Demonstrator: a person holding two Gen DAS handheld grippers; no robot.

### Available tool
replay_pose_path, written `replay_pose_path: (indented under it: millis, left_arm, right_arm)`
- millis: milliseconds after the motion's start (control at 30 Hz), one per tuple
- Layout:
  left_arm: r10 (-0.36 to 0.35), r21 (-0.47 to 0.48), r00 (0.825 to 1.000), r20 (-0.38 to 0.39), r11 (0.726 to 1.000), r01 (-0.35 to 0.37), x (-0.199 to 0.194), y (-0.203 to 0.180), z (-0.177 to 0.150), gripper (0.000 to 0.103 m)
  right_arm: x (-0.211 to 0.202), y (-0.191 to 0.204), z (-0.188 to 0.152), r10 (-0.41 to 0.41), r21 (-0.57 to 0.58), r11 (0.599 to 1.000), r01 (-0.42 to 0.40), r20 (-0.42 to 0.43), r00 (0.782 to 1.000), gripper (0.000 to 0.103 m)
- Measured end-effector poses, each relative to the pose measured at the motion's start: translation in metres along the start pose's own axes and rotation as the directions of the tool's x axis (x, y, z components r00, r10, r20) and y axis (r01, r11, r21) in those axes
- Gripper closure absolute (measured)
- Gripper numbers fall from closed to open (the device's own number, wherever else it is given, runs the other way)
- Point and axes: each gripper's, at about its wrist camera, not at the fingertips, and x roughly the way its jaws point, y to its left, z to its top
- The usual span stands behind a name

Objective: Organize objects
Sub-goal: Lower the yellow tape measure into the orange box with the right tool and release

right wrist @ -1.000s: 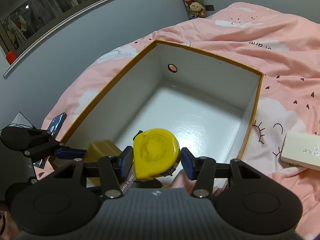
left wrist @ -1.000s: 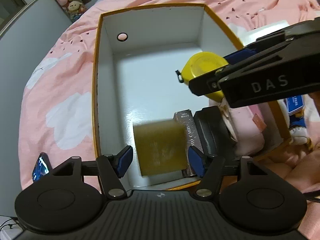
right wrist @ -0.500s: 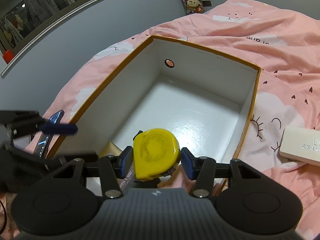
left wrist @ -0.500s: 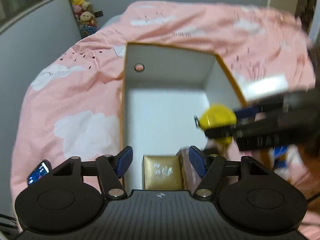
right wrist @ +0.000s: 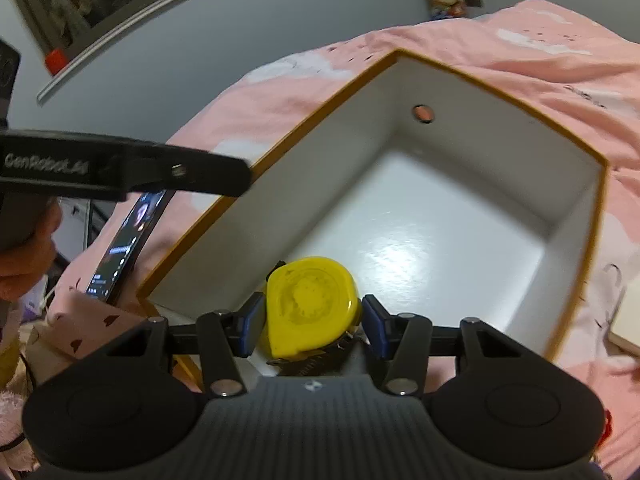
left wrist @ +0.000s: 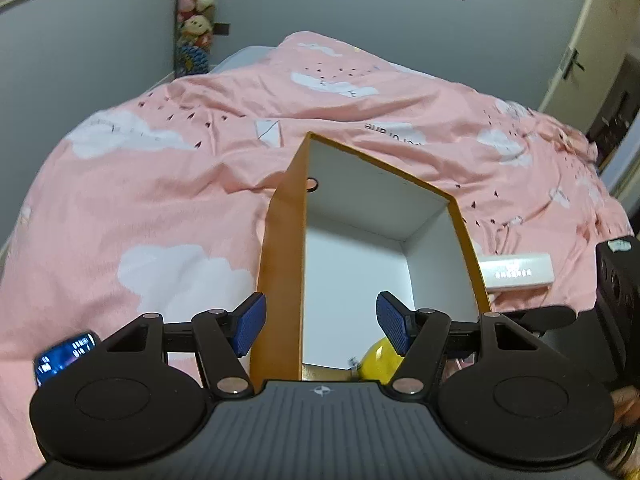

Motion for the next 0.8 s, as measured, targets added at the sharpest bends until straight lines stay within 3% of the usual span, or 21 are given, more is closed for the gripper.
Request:
replay_pose_path:
  millis: [233, 433, 800]
  left_arm:
    - [0.001, -0.09, 1.0, 0.014, 0.996, 0.001, 0.015, 0.011, -0.011, 0.029]
    - [0.032, -0.119, 0.999, 0.006, 0.992, -0.031, 0.027, 0.01, -0.021, 0.029]
    - [-0.01, -0.13, 1.0, -0.01, 0.991, 0.009, 0.033, 0.012, -0.026, 0.029]
  right_arm:
    - [0.029, 0.014, 0.01, 0.045, -0.076, 0.996, -0.051, -0.067, 0.997, 0.049]
    - [0.046, 0.025, 0.01, 0.009, -0.22, 0.975, -0.038, -0.131, 0.991, 0.049]
    - [0.054, 0.013, 0.018, 0.053, -0.214, 0.972, -0.092, -0.183, 0.982, 0.046]
